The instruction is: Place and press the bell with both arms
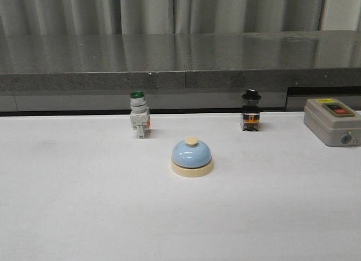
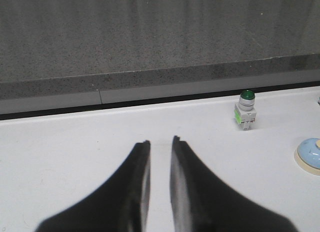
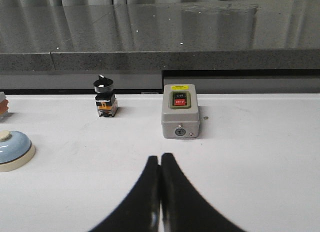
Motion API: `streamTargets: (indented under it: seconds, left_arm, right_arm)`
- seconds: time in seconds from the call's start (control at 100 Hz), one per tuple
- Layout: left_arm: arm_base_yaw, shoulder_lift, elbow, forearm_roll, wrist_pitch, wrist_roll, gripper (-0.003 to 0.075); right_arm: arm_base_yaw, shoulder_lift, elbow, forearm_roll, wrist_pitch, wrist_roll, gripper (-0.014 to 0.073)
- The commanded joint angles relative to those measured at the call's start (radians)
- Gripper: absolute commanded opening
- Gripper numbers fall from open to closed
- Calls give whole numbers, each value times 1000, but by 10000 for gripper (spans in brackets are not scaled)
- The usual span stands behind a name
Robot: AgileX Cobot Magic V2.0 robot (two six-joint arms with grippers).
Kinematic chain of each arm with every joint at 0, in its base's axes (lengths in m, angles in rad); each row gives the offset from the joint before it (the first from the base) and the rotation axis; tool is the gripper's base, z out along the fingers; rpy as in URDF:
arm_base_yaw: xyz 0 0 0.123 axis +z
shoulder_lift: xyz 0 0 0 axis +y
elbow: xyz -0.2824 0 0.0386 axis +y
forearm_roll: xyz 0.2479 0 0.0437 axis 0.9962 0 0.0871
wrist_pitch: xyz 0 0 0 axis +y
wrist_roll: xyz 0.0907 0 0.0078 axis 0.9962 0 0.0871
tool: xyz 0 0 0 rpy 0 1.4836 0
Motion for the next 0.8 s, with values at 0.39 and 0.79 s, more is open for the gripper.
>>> streamTargets:
  seconds: [0.39, 0.79]
  left_arm:
    - [0, 5, -27, -15, -71, -10, -19]
    - [0, -10, 21, 93, -235, -10, -19]
  right_arm:
    - [-7, -19, -14, -1, -87, -1, -60]
    - [-7, -19, -14, -1, -87, -1, -60]
